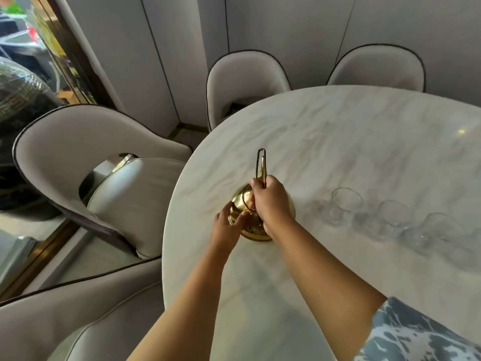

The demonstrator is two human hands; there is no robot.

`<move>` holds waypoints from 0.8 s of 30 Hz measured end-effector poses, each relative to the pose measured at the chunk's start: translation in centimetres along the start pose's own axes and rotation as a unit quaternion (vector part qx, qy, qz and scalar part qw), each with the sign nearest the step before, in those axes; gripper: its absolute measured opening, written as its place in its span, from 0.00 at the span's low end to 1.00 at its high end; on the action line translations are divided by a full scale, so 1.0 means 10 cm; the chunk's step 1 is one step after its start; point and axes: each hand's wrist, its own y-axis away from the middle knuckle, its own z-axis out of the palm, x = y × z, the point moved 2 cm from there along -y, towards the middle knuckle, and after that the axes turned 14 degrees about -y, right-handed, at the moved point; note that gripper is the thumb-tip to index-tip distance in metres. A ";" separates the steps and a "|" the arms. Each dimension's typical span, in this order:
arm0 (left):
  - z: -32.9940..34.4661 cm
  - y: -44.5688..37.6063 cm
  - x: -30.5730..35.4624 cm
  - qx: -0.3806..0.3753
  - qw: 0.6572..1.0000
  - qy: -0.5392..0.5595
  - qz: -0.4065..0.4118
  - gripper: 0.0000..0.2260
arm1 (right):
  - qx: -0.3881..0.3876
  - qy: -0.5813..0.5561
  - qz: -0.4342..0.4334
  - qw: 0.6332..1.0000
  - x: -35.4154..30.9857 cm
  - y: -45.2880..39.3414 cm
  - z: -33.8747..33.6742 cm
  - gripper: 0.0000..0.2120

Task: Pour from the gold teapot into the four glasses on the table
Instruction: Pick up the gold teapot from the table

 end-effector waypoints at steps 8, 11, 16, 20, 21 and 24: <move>0.13 0.21 -0.03 -0.053 0.998 0.044 -0.014 0.36 | 0.023 0.054 -0.074 0.995 0.04 0.17 -0.44 0.11; 0.16 0.32 0.01 -0.066 0.993 0.093 -0.033 0.36 | 0.026 0.002 -0.058 0.998 0.03 0.26 -0.53 0.11; 0.20 0.50 0.08 -0.067 0.991 0.105 -0.047 0.35 | 0.051 -0.077 -0.059 0.994 0.04 0.44 -0.65 0.04; 0.17 0.75 0.16 -0.067 0.992 0.103 -0.024 0.34 | 0.064 -0.104 -0.068 0.990 -0.03 0.70 -0.84 0.04; 0.16 0.83 0.19 -0.069 0.992 0.101 -0.014 0.34 | 0.066 -0.107 -0.071 0.990 -0.07 0.79 -0.90 0.05; 0.12 1.11 0.28 -0.086 0.992 0.091 0.012 0.34 | 0.082 -0.117 -0.079 0.987 -0.19 1.08 -1.08 0.06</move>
